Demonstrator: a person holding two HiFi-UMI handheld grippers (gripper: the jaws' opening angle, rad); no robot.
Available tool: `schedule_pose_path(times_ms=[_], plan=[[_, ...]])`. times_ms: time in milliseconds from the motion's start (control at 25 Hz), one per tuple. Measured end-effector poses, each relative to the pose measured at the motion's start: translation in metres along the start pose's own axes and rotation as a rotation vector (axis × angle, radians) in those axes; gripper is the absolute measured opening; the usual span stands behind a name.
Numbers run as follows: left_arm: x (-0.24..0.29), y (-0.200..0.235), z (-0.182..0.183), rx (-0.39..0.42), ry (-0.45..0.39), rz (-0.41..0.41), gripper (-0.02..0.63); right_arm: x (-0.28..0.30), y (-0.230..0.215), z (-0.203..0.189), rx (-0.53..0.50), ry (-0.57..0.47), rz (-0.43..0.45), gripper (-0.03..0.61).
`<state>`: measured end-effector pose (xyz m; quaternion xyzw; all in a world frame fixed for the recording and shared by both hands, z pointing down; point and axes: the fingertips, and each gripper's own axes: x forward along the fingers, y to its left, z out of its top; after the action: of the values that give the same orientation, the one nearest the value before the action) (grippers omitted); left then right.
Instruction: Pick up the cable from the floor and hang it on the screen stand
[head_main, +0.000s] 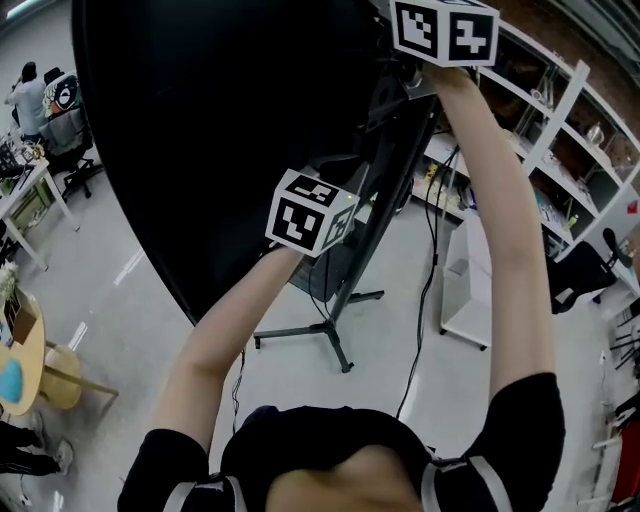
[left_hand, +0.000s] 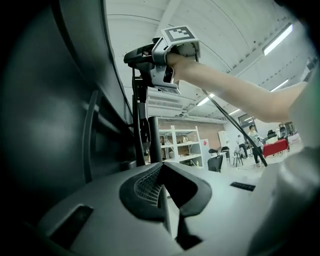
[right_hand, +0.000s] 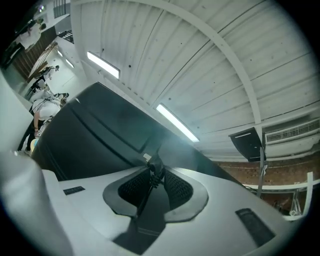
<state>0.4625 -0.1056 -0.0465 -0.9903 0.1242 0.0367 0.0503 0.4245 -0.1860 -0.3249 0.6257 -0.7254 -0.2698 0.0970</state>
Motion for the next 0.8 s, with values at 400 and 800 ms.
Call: schedule_pose_path(times_ms=[400,800], plan=[[0.02,0.022,-0.016,-0.036,0.018,-0.007,0.006,-0.014,-0.069,-0.014,0.003,-0.028,-0.143,0.104],[0.029,-0.007,-0.019,0.01,0.011,-0.069,0.006,-0.109,-0.144,0.006,-0.022,-0.093,-0.349,0.104]])
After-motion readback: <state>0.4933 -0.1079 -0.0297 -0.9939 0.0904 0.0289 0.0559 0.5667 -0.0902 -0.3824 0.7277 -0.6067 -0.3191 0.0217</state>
